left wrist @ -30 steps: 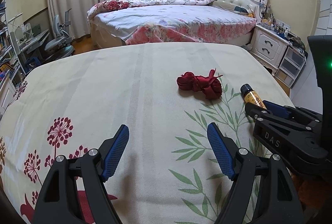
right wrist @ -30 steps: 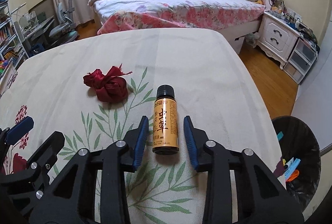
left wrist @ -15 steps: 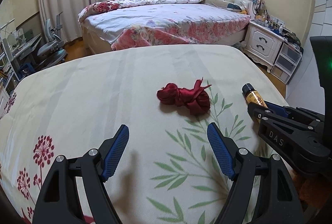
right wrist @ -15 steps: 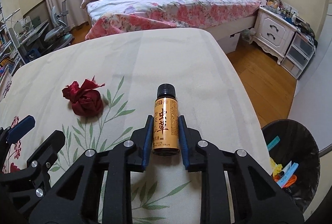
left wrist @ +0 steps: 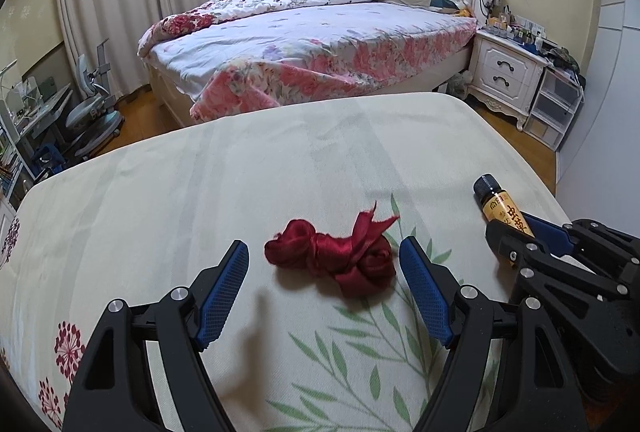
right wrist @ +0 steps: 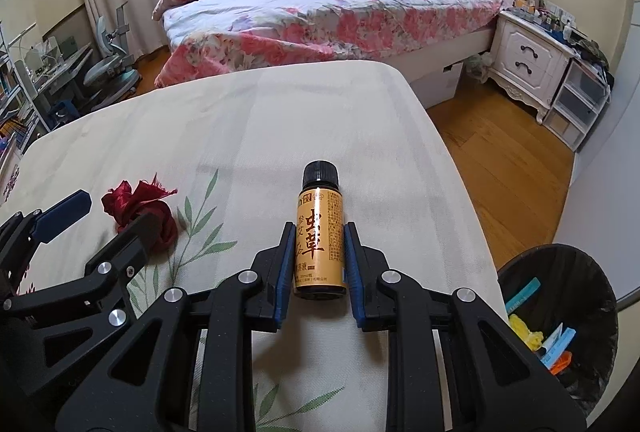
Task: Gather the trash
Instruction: 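Grasp the red cloth bow with the left tool while the right tool holds the bottle, then carry the red bow and amber bottle over the black bin with both tools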
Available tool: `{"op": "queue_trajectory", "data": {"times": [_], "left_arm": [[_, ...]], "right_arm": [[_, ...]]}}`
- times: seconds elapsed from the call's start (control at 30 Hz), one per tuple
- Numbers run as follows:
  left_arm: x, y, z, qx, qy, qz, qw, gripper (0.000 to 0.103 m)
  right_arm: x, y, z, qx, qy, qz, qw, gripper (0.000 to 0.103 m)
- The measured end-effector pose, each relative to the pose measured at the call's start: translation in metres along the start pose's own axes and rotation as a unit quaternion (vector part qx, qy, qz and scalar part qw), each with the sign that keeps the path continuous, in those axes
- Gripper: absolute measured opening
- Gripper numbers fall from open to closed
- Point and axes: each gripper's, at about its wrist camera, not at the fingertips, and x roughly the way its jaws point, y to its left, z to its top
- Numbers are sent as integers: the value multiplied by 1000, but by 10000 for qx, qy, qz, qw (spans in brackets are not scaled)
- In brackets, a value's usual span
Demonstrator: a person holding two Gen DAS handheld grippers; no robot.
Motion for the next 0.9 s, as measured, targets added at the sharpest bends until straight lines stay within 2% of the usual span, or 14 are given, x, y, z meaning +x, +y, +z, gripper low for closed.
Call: {"op": "queue_trajectory", "data": {"times": [0.27, 0.33, 0.9], "left_arm": [[10, 3, 6, -101, 234, -169, 9995, 74], [11, 2, 5, -88, 285, -231, 9993, 65], [5, 0, 3, -73, 241, -420, 9988, 39]], "right_arm": [[2, -1, 3, 9, 7, 14, 10000, 23], [1, -1, 2, 1, 8, 4, 10000, 23], [5, 2, -1, -73, -9, -93, 9999, 23]]}}
